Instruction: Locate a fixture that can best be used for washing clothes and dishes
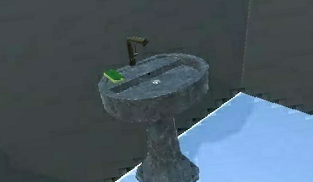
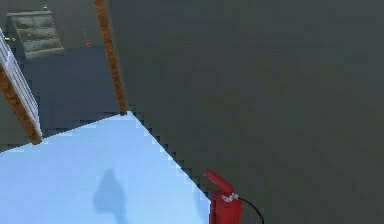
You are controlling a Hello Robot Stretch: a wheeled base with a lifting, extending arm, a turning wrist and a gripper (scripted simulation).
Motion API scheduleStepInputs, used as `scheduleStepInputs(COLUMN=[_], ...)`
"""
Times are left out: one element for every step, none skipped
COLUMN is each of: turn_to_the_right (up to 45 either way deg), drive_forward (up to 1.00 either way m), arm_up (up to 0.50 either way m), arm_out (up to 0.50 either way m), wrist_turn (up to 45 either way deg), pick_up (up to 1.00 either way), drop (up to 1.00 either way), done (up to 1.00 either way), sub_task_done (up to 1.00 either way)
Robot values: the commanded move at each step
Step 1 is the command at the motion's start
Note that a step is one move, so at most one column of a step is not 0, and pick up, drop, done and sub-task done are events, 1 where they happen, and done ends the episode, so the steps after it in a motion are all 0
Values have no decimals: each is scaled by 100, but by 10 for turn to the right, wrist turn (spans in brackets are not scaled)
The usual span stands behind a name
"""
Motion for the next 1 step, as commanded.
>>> scheduleStepInputs(turn_to_the_right=[0], drive_forward=[0], arm_up=[0], arm_out=[0], wrist_turn=[0], pick_up=[0], drop=[0], done=[100], sub_task_done=[0])
